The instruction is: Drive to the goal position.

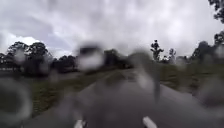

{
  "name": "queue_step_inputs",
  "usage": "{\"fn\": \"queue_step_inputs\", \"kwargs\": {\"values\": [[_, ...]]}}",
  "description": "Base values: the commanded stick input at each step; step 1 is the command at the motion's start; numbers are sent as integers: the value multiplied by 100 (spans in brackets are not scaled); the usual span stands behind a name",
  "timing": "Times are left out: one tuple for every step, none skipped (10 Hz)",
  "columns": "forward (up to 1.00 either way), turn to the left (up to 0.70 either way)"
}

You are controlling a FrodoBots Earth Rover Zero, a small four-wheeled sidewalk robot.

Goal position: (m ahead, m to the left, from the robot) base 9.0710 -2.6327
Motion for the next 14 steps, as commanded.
{"fn": "queue_step_inputs", "kwargs": {"values": [[0, 0], [0, 0], [8, 0], [41, 0], [85, 0], [85, 0], [85, 0], [85, 0], [85, 0], [85, 0], [85, 0], [85, 0], [85, -7], [85, -16]]}}
